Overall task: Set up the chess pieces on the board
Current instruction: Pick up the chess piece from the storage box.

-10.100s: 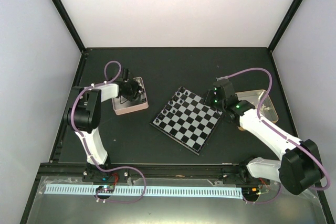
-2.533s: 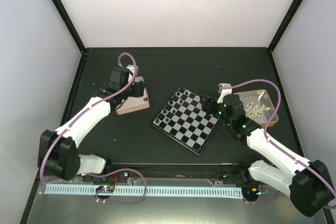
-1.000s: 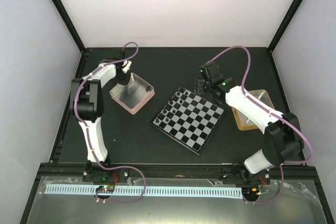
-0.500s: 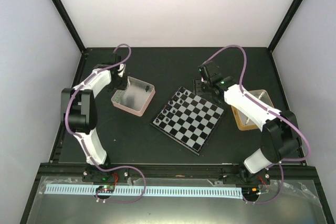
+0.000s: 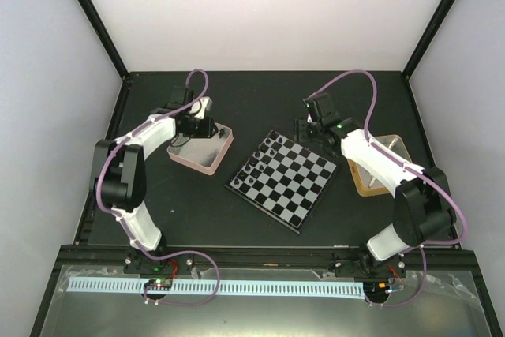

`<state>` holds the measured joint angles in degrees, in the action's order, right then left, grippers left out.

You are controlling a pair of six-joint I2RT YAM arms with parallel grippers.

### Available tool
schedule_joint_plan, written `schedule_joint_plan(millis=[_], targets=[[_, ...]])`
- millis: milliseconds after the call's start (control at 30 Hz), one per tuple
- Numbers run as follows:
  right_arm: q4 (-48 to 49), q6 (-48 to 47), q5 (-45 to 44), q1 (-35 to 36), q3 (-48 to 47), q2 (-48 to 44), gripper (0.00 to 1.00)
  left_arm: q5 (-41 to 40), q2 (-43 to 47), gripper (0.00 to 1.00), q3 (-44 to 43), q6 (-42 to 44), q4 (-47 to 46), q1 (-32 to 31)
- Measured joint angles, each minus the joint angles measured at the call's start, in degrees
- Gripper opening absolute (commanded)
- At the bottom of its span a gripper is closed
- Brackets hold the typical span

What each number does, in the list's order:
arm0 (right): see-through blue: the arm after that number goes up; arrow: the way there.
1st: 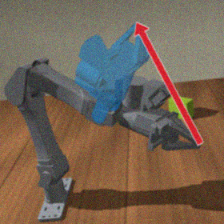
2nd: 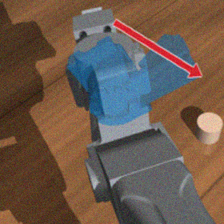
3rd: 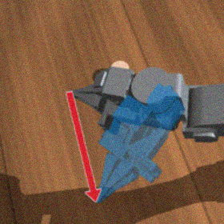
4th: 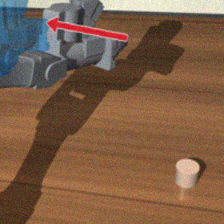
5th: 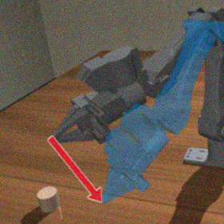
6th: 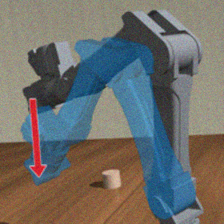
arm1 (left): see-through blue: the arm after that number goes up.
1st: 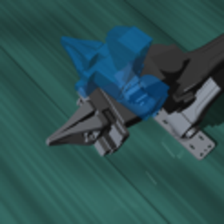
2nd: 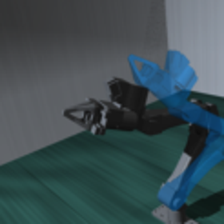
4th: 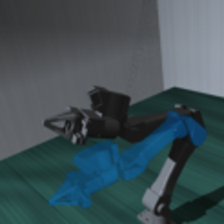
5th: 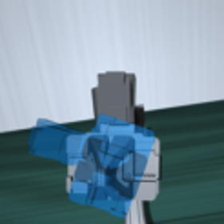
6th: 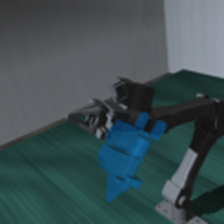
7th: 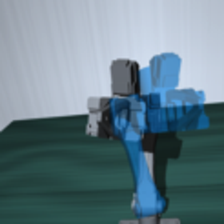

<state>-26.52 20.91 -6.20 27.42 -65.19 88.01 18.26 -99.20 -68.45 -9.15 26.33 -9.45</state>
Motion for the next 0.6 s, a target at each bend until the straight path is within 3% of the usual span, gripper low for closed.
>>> schedule_joint_plan(millis=[300,600], targets=[[0.46,0.00,0.81,-0.24,0.20,-0.70,0.64,4.98,-7.91,0.26,-0.24,-0.52,-4.13,-0.46],[0.37,0.20,0.74,-0.24,0.42,-1.11,0.63,0.96,-12.96,0.24,-5.86,1.09,-3.65,-2.36]])
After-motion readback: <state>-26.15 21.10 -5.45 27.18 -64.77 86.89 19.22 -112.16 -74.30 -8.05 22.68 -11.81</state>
